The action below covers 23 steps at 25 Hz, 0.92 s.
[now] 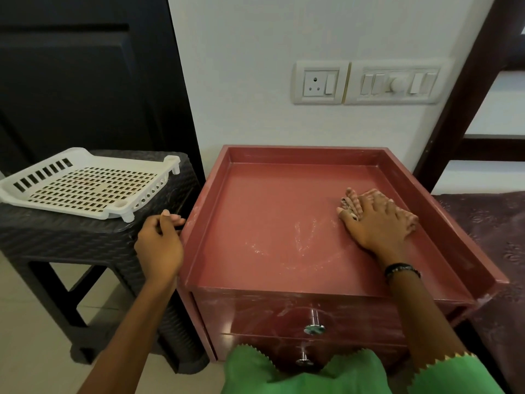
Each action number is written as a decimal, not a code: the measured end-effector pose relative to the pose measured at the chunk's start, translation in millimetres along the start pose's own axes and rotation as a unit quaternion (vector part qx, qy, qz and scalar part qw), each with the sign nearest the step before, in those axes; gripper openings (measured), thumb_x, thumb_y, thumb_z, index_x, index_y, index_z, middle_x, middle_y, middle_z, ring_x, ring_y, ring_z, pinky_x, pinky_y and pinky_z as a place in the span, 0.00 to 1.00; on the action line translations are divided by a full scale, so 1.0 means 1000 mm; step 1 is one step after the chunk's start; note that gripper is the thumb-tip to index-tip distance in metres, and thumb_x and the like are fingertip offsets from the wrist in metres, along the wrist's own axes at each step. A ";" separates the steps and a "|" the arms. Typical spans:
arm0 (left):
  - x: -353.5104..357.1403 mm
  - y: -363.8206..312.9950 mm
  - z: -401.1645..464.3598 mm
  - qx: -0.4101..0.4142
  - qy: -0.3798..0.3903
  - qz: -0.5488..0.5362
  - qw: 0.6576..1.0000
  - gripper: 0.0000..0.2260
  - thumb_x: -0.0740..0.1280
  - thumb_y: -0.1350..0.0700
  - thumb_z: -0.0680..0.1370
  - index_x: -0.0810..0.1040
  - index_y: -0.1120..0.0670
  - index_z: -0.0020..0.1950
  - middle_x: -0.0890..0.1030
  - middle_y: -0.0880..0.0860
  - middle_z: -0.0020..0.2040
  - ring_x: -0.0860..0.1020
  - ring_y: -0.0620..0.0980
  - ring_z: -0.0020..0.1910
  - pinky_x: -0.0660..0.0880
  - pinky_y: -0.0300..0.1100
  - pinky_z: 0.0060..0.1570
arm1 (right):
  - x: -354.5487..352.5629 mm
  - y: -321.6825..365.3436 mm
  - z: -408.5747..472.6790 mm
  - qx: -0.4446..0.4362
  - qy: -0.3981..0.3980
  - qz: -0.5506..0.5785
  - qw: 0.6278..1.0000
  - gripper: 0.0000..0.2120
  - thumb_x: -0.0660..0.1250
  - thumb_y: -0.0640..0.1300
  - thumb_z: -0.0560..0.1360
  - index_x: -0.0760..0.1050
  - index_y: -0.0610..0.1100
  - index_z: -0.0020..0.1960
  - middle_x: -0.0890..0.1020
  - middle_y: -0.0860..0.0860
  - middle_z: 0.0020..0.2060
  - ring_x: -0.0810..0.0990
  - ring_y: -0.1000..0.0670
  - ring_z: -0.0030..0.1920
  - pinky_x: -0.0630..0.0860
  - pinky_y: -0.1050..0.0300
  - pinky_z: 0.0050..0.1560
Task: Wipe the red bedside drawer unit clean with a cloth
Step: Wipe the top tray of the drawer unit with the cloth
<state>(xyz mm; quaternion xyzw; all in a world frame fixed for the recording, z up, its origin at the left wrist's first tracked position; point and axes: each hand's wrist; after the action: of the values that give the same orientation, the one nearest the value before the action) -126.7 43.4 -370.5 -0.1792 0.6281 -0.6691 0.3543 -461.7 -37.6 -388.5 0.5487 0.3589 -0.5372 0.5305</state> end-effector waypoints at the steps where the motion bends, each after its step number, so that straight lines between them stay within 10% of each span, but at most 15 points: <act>1: 0.000 0.001 0.001 0.000 0.000 0.000 1.000 0.14 0.56 0.49 0.83 0.78 0.55 0.49 0.82 0.50 0.47 0.81 0.53 0.51 0.75 0.57 0.60 | 0.005 0.011 0.002 -0.022 0.008 0.002 1.000 0.34 0.48 0.67 0.77 0.56 0.49 0.77 0.55 0.44 0.77 0.53 0.40 0.77 0.48 0.42 0.76; 14: -0.002 0.005 0.004 -0.005 0.012 -0.006 1.000 0.14 0.57 0.47 0.83 0.78 0.53 0.48 0.82 0.49 0.46 0.81 0.53 0.52 0.76 0.57 0.59 | 0.009 0.157 -0.114 -0.447 0.089 0.084 0.886 0.27 0.54 0.62 0.79 0.61 0.54 0.74 0.58 0.51 0.77 0.54 0.46 0.77 0.47 0.49 0.75; 23: -0.003 0.004 0.003 -0.014 0.020 -0.014 1.000 0.14 0.57 0.46 0.83 0.78 0.53 0.49 0.82 0.48 0.46 0.81 0.52 0.52 0.76 0.57 0.60 | -0.004 0.047 -0.049 -0.288 0.060 0.001 0.956 0.40 0.40 0.73 0.74 0.55 0.50 0.77 0.54 0.52 0.78 0.50 0.51 0.78 0.38 0.56 0.74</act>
<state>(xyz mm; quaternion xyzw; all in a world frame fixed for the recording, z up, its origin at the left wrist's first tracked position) -121.1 43.5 -373.3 -0.1795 0.6416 -0.6689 0.3297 -406.9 1.7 -382.2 0.4048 0.5289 -0.3764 0.6440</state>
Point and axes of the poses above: each hand's wrist, its own z-axis towards the middle knuckle, its own x-axis out of the palm, y = z × x
